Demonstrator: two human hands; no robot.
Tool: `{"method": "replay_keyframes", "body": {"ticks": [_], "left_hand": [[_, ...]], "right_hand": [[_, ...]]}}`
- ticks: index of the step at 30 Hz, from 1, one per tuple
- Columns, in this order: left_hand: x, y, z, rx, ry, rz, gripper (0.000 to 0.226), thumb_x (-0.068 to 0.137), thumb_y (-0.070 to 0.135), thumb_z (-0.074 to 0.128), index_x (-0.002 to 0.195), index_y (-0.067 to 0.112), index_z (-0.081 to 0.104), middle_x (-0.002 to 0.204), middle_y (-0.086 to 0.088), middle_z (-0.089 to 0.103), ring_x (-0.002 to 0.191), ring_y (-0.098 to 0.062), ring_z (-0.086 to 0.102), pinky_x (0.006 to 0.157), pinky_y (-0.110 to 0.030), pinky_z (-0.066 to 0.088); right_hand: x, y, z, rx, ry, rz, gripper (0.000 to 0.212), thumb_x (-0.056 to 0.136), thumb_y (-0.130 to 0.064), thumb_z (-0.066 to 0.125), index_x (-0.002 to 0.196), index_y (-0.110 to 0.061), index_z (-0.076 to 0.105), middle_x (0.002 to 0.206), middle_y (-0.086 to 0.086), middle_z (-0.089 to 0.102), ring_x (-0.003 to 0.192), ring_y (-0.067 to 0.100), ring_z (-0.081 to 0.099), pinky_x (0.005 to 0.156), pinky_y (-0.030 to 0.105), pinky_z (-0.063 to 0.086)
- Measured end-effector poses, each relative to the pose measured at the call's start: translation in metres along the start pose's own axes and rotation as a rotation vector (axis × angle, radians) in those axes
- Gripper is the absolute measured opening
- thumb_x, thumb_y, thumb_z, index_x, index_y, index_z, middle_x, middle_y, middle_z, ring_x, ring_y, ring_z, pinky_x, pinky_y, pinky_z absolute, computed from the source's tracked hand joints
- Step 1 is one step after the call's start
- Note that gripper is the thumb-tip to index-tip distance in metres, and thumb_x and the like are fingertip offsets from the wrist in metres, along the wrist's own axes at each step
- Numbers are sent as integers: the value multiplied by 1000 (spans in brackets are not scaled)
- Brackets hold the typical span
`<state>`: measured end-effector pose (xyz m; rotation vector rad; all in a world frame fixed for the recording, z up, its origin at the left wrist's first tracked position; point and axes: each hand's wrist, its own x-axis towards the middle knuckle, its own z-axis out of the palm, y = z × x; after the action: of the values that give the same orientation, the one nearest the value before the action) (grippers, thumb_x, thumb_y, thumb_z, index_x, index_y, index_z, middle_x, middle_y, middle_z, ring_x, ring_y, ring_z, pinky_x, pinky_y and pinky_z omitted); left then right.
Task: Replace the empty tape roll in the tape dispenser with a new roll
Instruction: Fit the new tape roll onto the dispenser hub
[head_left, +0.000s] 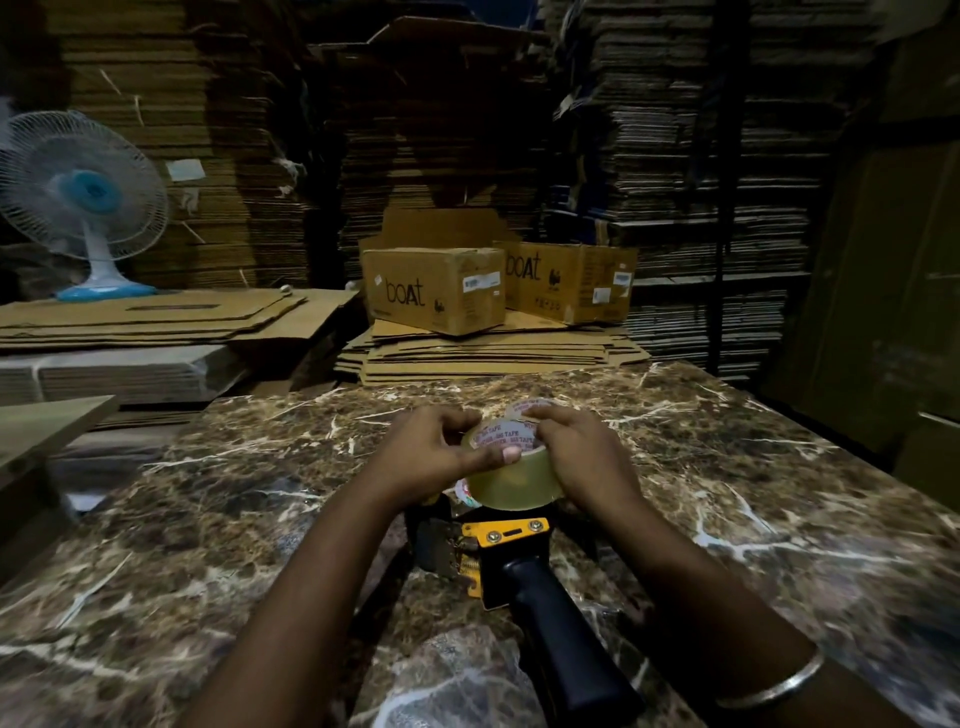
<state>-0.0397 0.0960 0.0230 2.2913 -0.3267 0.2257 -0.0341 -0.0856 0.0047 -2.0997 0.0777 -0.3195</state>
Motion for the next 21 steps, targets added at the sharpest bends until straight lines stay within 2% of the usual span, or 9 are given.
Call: {"method": "replay_keyframes", "body": {"ticks": [3,6,9,12,14,17,21], "left_hand": [[1,0,-5,-18,-66,-10,101,54,68,75,136,11,61,137,-5,64,118,-18,63,97,-36,55],[3,0,-9,-45,-138,-14,98,59,64,79,138,9,59,136,-5,65,116,-17,64,99,-39,55],[5,0,-12,-32,-180,-12,100,59,66,81,138,9,58,138,-4,63,116,-16,64,99,-41,56],[4,1,-14,7,-202,-20,101,56,69,77,137,12,58,142,-1,59,118,-17,62,97,-42,56],[3,3,-15,23,-196,-29,104,53,71,74,138,13,58,143,-1,58,120,-17,61,97,-39,55],[4,8,-11,29,-197,-29,93,64,61,79,139,11,56,144,-3,57,118,-17,59,95,-34,53],[12,20,-2,48,-219,-36,88,70,55,81,142,12,54,147,-2,55,120,-16,57,100,-36,50]], "right_hand": [[1,2,1,15,14,-14,32,93,-37,52,118,-40,73,125,-6,69,101,21,62,88,38,52],[1,4,2,44,6,-40,32,94,-34,54,120,-35,73,122,-3,71,95,19,63,77,31,50],[0,4,0,55,10,-65,33,94,-32,56,122,-32,73,122,-1,72,96,19,64,80,32,54],[-1,3,-2,0,-6,-103,34,97,-29,55,126,-30,71,125,1,70,96,18,60,74,28,48],[1,4,-1,0,-3,-110,33,97,-28,56,126,-29,72,128,2,69,97,17,58,74,28,46],[2,9,0,46,1,-107,33,96,-24,55,124,-26,72,129,5,68,100,19,59,76,29,47],[0,16,-5,124,-3,-93,32,94,-21,51,116,-23,74,121,10,70,102,25,65,87,41,56]]}}
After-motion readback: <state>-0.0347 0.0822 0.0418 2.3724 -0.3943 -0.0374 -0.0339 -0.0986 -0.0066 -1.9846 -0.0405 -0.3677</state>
